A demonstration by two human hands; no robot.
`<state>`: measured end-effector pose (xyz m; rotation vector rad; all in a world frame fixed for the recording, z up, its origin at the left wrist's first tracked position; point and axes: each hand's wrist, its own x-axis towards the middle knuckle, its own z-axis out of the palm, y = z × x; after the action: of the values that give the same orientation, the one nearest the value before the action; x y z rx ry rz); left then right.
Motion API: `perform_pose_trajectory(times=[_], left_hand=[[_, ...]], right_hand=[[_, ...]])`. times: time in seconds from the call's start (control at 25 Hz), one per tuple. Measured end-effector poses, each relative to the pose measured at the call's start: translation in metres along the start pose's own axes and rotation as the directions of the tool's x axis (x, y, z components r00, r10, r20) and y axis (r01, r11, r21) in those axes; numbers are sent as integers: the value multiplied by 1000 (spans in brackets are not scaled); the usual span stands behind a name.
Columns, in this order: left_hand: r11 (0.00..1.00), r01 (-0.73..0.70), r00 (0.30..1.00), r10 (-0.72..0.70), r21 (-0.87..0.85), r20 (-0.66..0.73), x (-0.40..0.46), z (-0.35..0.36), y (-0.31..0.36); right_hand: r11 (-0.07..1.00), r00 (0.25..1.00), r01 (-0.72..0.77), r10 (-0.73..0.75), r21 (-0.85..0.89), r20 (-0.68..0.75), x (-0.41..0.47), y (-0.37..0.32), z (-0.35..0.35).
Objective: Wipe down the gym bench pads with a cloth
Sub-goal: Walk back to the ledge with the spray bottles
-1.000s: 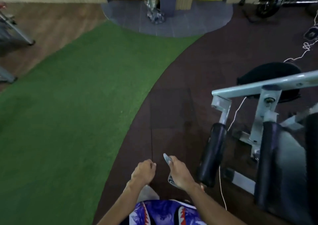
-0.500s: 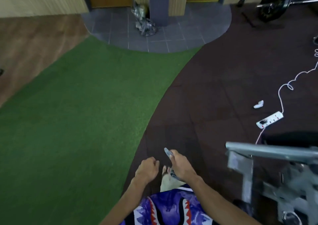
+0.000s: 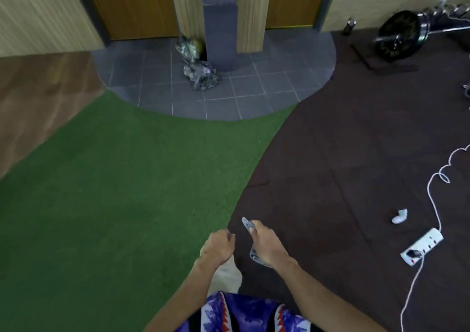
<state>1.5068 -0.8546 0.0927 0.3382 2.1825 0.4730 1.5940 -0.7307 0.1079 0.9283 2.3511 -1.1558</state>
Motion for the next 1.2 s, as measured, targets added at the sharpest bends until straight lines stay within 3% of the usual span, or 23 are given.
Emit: perform_pose_trajectory(times=[0.28,0.68,1.04,1.2], left_hand=[[999,-45,999,45,11,11,181,-176,120],[999,-41,997,41,-4,-67,469,-351,312],[997,-61,994,64,39,-92,701,-512,450],[996,-82,995,85,45,-59,826,-621,489]], right_hand=[[999,1000,26,-25,26,-17,213,-119,-127],[996,999,51,-50,-76,21,555,-202,-326],[1000,1000,22,-22,-17,-19,810,-298,-473],[996,998,56,-53,71,-42,939,-373,-536]])
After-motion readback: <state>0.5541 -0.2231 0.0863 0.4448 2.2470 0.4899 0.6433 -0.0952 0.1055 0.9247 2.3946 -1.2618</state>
